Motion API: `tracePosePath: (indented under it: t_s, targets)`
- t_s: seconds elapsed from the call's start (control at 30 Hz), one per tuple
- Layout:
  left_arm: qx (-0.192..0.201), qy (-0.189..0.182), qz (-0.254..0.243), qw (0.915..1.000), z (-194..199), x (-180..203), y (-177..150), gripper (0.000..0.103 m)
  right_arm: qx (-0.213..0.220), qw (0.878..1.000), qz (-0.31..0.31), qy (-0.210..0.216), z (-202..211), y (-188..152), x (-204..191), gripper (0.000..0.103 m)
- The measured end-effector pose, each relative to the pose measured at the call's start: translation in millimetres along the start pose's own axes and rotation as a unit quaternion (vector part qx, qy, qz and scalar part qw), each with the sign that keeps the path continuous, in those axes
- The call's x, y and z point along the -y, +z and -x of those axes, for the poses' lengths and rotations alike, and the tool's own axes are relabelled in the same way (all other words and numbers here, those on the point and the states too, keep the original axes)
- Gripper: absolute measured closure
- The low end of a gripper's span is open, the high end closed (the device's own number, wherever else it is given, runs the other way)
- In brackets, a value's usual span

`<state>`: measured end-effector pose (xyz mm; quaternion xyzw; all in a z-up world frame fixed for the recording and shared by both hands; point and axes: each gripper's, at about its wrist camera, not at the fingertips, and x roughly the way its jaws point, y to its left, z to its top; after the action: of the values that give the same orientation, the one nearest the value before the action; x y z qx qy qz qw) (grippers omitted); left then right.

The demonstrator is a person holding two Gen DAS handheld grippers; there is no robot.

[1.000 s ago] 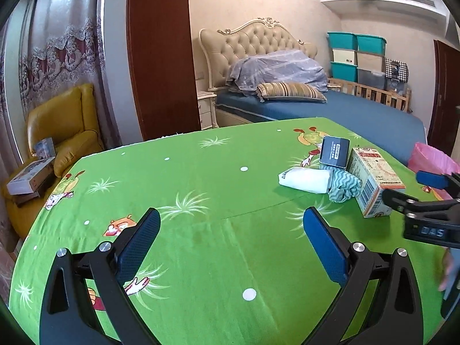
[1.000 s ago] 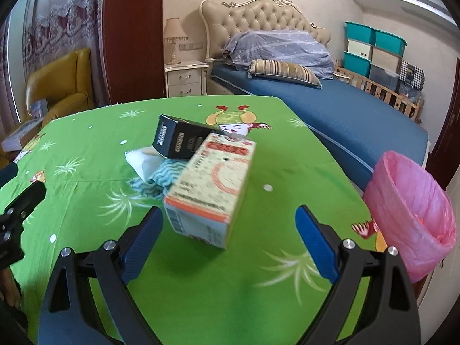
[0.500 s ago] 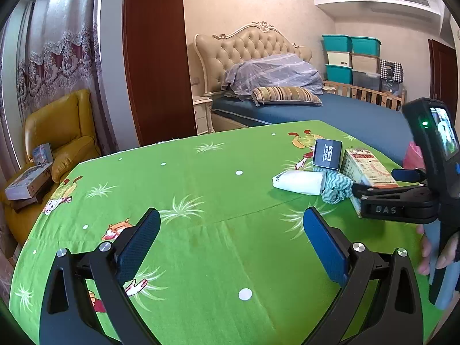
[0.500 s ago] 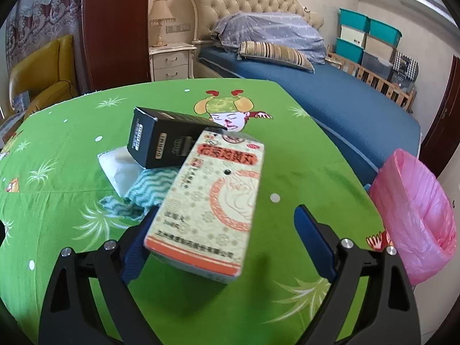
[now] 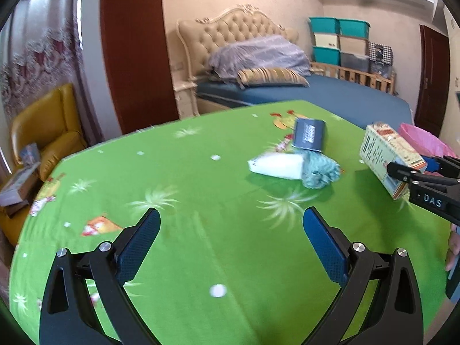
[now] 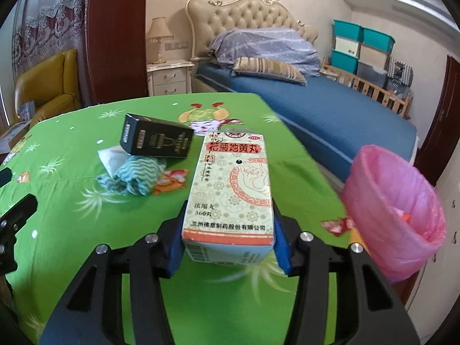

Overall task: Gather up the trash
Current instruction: 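Grasp the white-and-red medicine box with the right tool while the left tool grasps the teal zigzag cloth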

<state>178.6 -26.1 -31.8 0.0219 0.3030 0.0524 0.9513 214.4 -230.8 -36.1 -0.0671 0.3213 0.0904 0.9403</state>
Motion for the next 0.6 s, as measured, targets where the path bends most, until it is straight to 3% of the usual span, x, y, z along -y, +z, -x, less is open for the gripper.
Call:
tracePosePath:
  t_s: [0.27, 0.47, 0.6]
  targets:
    - [-0.044, -0.038, -0.002, 0.9983, -36, 41, 17, 0.008, 0.009, 1.000, -0.019, -0.008, 8, -11, 27, 0.053]
    - [-0.063, -0.067, -0.008, 0.9958, -61, 76, 33, 0.023, 0.010, 1.000, -0.023, -0.001, 9, -20, 32, 0.053]
    - [-0.065, -0.066, -0.019, 0.9955, -74, 94, 42, 0.028, 0.012, 0.999, -0.030, 0.005, 8, -20, 34, 0.053]
